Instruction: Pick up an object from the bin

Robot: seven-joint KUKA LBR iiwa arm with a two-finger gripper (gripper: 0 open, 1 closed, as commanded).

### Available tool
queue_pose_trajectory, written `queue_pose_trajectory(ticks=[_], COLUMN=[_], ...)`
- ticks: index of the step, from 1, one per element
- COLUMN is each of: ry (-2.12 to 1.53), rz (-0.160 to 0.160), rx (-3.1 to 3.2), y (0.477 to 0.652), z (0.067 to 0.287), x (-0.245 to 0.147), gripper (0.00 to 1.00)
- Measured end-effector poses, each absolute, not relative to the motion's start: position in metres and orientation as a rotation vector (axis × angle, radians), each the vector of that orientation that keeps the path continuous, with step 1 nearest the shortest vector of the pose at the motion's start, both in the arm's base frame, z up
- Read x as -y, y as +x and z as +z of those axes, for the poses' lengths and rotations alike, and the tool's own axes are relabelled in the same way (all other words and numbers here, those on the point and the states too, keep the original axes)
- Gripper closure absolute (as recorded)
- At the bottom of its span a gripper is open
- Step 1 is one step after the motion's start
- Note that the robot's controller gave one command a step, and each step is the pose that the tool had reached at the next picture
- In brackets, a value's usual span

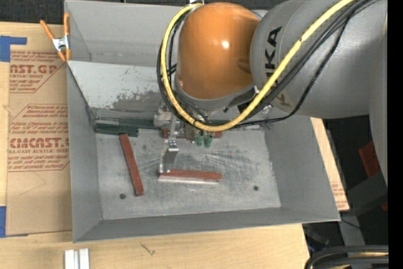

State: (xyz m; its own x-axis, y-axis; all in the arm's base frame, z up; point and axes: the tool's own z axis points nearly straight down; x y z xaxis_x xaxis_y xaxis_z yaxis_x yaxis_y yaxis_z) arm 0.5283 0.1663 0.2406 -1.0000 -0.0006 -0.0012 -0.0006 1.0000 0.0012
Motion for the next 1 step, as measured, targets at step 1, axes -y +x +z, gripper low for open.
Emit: queue_pose_trajectory(ticks=[1], ry=[-0.053], rz=[0.003], rx=[-3.137], y=[0.5111], z=[0.1646], x=[-0.1308], gripper=[0.00])
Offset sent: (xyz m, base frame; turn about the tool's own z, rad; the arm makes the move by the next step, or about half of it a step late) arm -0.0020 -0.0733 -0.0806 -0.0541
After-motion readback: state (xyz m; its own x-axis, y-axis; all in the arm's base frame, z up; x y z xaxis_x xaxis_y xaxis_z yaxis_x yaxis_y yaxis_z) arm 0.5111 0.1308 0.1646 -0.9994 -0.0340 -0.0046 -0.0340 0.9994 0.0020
